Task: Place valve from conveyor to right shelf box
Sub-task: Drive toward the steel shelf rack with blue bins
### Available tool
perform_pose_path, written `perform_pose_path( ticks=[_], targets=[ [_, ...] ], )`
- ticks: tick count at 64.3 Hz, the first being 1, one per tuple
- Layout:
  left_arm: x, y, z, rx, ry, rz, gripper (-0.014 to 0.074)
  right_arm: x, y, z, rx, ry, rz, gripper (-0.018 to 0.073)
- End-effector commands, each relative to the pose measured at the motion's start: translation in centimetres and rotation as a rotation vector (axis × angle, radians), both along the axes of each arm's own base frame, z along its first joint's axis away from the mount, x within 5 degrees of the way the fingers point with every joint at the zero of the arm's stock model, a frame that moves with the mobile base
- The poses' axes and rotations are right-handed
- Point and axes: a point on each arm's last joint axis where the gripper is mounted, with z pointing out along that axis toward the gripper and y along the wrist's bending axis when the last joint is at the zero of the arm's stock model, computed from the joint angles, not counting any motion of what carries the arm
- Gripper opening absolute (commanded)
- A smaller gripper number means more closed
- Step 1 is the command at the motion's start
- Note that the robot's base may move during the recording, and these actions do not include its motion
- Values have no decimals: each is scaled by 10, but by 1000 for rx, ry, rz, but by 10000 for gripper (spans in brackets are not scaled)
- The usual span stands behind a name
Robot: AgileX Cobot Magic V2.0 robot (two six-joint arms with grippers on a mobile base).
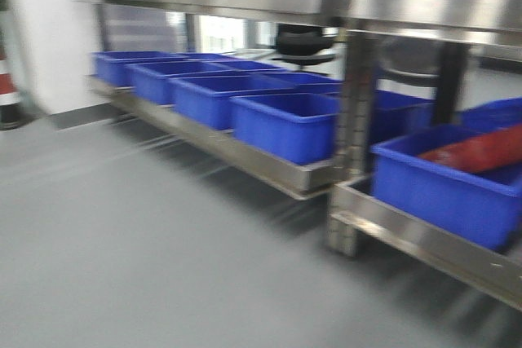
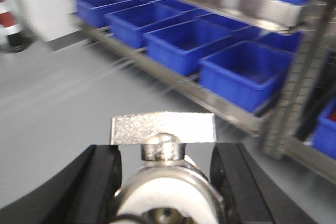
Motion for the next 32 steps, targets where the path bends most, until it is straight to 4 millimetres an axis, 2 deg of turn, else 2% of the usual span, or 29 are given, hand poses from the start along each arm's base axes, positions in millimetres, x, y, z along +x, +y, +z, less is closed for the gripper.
perform_pose_path(
  ticks=[1, 32],
  targets=[
    [-5, -2, 13, -9, -85, -2, -111, -4, -2, 15, 2, -103, -10, -151],
    [-5, -2, 13, -9, -85, -2, -111, -4, -2, 15, 2, -103, -10, -151]
  ],
)
